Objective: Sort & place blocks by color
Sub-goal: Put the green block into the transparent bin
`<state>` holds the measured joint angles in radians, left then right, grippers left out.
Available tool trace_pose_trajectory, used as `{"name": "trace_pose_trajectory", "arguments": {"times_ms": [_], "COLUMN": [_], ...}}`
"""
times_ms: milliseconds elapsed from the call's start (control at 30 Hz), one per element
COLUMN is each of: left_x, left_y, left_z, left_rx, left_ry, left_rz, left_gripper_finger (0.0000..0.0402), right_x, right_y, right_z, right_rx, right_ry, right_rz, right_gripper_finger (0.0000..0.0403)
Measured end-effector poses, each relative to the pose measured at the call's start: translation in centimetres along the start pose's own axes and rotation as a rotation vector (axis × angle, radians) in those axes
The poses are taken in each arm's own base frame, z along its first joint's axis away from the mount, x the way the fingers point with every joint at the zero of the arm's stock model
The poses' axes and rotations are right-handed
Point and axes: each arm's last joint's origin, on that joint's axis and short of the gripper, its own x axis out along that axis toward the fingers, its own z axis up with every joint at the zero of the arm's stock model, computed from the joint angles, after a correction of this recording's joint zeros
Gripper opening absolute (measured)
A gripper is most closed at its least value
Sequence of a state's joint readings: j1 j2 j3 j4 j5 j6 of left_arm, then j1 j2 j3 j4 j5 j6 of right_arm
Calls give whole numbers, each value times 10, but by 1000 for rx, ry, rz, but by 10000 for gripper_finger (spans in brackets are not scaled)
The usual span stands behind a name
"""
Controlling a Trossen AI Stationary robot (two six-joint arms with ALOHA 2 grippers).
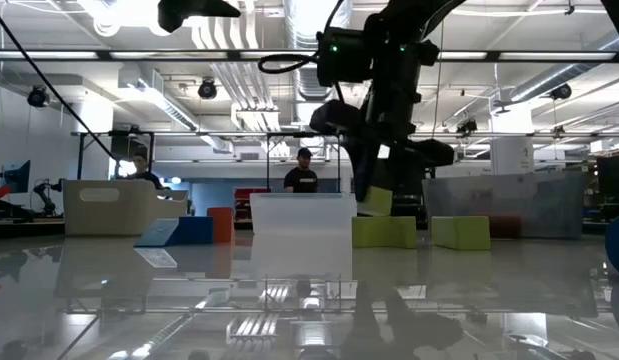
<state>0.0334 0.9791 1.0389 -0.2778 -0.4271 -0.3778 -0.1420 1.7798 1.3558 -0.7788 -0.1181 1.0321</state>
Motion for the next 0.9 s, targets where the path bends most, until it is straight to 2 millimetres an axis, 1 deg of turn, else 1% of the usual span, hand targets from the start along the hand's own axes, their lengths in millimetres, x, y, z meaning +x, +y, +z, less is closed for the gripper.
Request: {"name": "trace_pose_trajectory", "arguments": {"times_ms": [133, 233, 367, 467, 533, 600, 700, 800, 900], "left_x": [0, 0, 0, 0, 0, 0, 0, 0, 0], "left_y": [-1, -2, -2, -3, -3, -3, -3, -3, -2], "left_z": [2, 4, 6, 7, 8, 8, 8, 8, 8], "left_rx": [-10, -18, -21, -14, -18, -18, -18, -17, -16], "left_ry": [-23, -40, -56, -69, -78, -79, -80, -78, -78], "left_rz": [-8, -14, -21, -25, -28, -27, -22, -20, -15], "left_gripper_finger": [183, 183, 183, 183, 183, 183, 183, 183, 183], "right_x": [-16, -34, -59, -74, -79, -79, -67, -51, -41], "right_y": [9, 19, 23, 16, 8, -1, -16, -22, -22], "right_z": [7, 19, 46, 72, 90, 108, 129, 141, 148], "right_rx": [-38, -64, -80, -79, -82, -76, -70, -69, -74], "right_ry": [-71, -129, -249, -324, -362, -383, -382, -356, -342], "right_rz": [30, 77, 109, 109, 103, 89, 51, 22, 13], "right_gripper_finger": [132, 130, 132, 132, 132, 133, 133, 133, 137]}}
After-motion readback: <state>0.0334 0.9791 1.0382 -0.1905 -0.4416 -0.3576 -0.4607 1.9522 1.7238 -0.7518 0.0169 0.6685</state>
